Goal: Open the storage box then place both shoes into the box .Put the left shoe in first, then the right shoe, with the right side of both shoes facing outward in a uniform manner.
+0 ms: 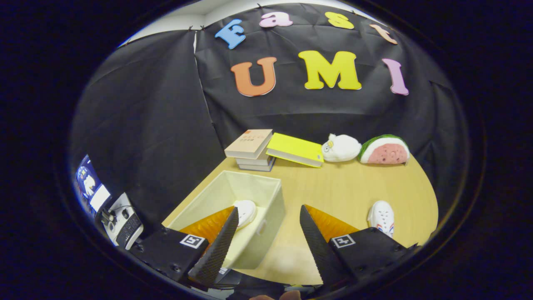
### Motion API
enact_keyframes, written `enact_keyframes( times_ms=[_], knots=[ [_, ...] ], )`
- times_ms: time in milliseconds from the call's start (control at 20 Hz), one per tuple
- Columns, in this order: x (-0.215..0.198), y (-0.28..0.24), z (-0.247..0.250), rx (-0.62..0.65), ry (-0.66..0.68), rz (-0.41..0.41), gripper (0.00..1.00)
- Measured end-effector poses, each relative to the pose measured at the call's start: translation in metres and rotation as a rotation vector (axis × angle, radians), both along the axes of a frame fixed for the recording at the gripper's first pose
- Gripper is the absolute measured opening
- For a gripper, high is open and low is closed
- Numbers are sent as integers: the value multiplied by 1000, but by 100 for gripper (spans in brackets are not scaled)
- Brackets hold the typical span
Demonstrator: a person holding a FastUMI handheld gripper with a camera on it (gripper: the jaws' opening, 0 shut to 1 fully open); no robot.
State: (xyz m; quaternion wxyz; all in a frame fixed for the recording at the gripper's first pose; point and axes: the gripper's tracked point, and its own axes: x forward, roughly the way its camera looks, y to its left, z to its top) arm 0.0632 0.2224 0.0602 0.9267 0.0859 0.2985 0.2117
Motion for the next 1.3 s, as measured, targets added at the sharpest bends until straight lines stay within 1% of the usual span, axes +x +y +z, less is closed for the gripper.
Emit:
enact_keyframes(
  times_ms=[100,150,350,450,550,650,900,1100,1300],
  knots=[
    [2,-39,-1,23,6,-57,95],
    [3,-58,-5,15,6,-82,95],
    [3,-138,-41,-121,32,-141,95],
    [-1,-171,-63,-197,74,-158,95],
    [2,-195,-88,-234,126,-180,95],
    [4,-213,-114,-253,205,-195,95],
    [20,-247,-171,-341,326,-214,95],
    [28,-248,-206,-312,433,-182,95],
    [38,-249,-224,-275,489,-177,95]
  ],
)
